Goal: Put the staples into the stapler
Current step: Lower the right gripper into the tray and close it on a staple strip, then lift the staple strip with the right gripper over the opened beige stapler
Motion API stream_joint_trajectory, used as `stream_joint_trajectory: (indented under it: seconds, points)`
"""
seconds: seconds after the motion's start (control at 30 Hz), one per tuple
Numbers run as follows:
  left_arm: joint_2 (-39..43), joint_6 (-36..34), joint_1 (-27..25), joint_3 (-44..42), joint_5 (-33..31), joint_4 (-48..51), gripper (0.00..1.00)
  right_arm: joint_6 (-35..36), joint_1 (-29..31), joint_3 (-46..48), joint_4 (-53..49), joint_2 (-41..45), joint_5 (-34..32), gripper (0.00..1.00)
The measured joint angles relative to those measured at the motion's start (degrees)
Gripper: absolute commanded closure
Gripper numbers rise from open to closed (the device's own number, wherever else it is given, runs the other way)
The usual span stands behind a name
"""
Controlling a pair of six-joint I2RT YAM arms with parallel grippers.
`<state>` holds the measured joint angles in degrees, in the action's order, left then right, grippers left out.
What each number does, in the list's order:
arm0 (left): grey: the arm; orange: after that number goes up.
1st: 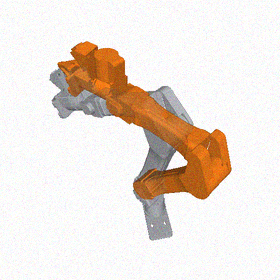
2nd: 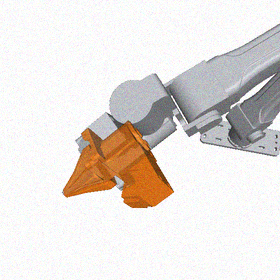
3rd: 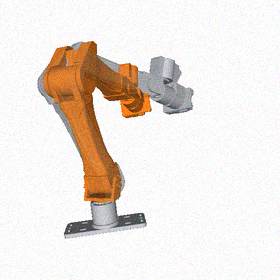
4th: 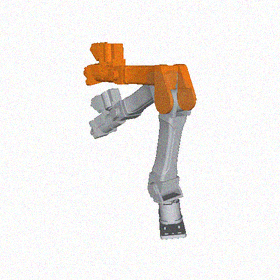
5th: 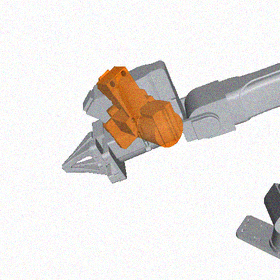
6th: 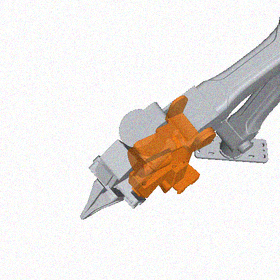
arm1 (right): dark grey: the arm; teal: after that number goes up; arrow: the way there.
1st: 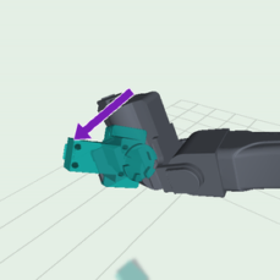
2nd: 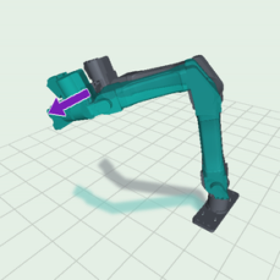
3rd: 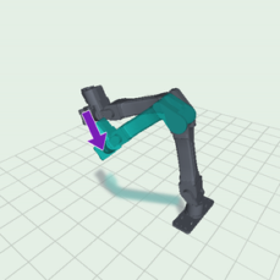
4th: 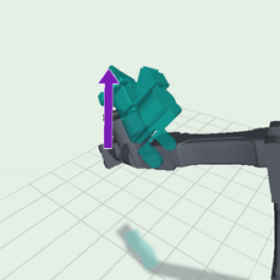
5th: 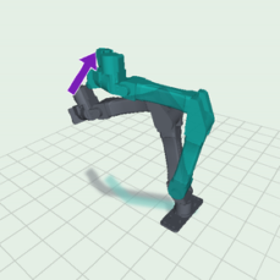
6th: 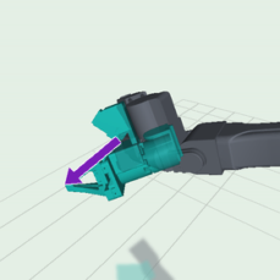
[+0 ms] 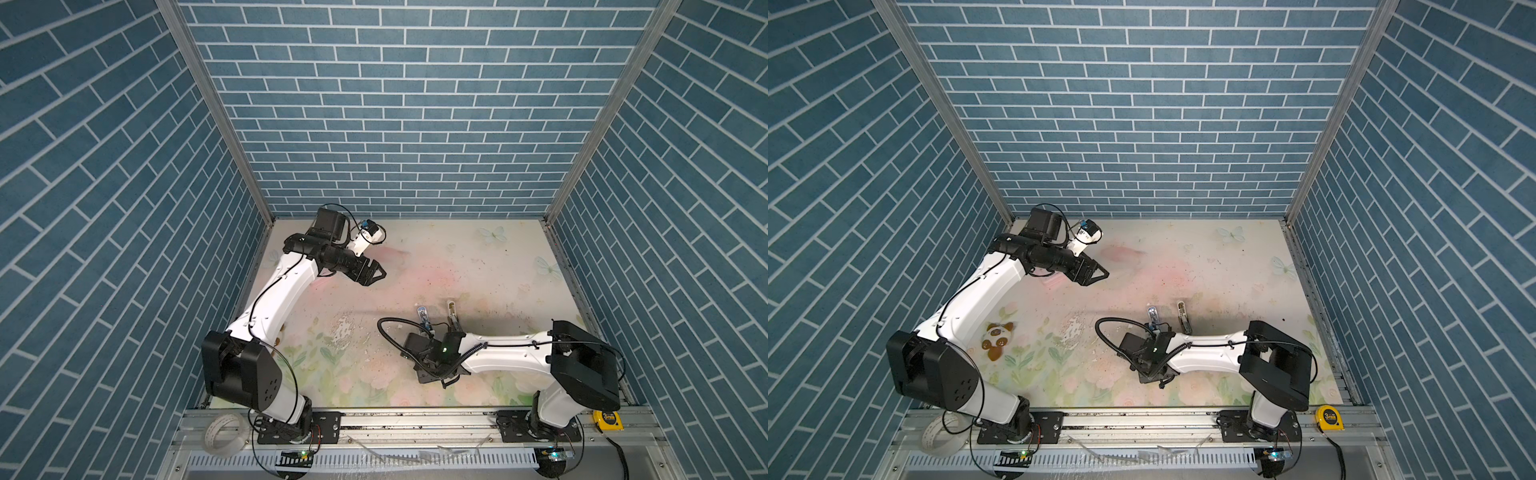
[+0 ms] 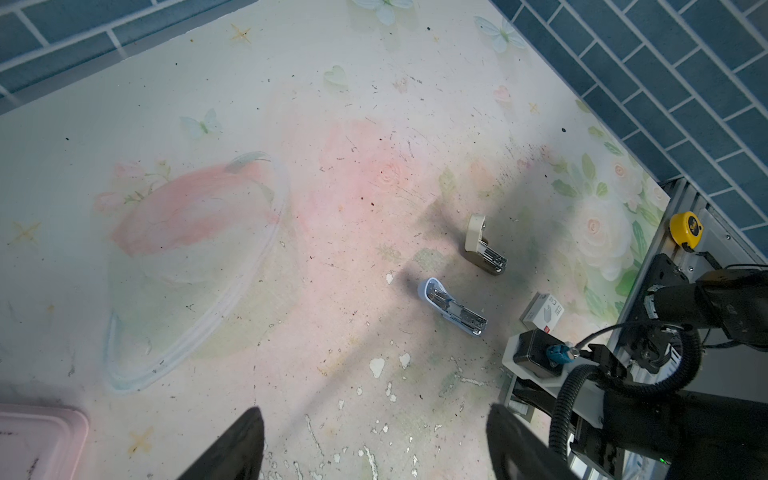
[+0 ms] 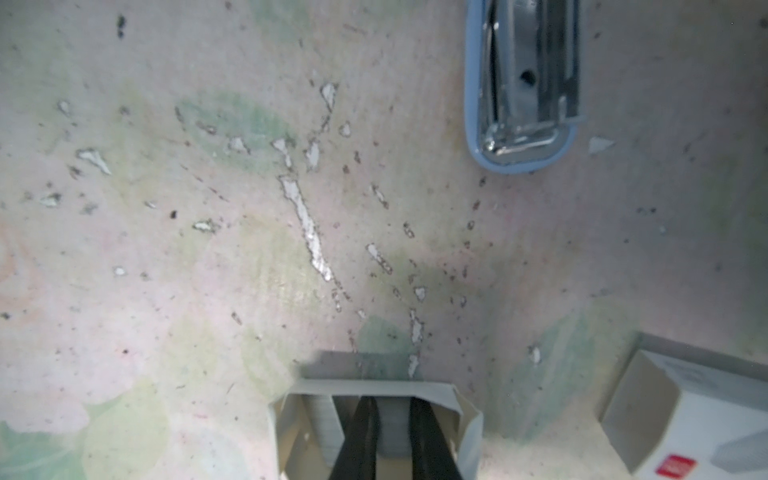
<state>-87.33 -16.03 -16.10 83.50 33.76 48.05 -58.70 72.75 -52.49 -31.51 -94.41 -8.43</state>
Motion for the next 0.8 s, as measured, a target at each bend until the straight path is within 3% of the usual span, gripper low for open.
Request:
stream_joint_trajectory:
  seconds: [0.57,0.8]
  points:
    - [-0.2,0.2,0.0,0.0,0.6,0.0,0.14,0.1,0.7,-2.5,-3.9,0.6,-3.0,0.88]
    - [-0.2,0.2,0.0,0.6,0.8,0.1,0.14,0.2,0.7,-1.9,-3.2,4.5,-4.3,0.88]
